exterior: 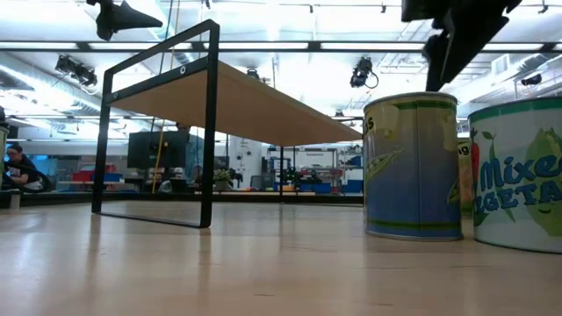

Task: Pick and place cans onto a shelf
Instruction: Put the canned oranges on the shelf

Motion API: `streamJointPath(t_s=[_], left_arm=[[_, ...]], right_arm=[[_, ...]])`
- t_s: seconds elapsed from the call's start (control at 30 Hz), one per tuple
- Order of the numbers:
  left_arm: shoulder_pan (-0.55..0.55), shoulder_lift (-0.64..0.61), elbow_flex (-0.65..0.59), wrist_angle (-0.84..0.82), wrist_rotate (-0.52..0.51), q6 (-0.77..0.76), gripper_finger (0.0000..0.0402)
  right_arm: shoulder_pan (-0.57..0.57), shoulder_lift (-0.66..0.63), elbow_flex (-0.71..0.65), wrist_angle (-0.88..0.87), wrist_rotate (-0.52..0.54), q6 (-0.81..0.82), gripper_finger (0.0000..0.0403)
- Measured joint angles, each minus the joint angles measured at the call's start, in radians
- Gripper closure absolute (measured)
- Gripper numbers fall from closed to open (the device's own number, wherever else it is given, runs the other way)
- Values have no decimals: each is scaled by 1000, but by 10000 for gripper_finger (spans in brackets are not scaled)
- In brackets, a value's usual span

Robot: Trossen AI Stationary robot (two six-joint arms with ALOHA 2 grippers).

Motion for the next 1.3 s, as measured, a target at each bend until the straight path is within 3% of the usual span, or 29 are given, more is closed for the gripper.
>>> streamJointPath(t_s=[0.17, 0.37, 0.63, 1.0, 1.3], left_arm=[[0, 0, 0, -1, 6, 0, 102], [0, 0, 0, -2, 6, 0, 102], [0, 0, 0, -18, 13, -1, 102], [0, 0, -1, -34, 25, -1, 102], [0, 0, -1, -33, 24, -2, 102]], right_arm=[[-56, 54, 0, 17, -74, -159, 8], [-94, 153, 0, 70, -50, -239, 5], [-136, 241, -6, 72, -67, -172, 3], [-140, 154, -139, 89, -87, -98, 3], [-143, 154, -215, 169, -108, -37, 4]])
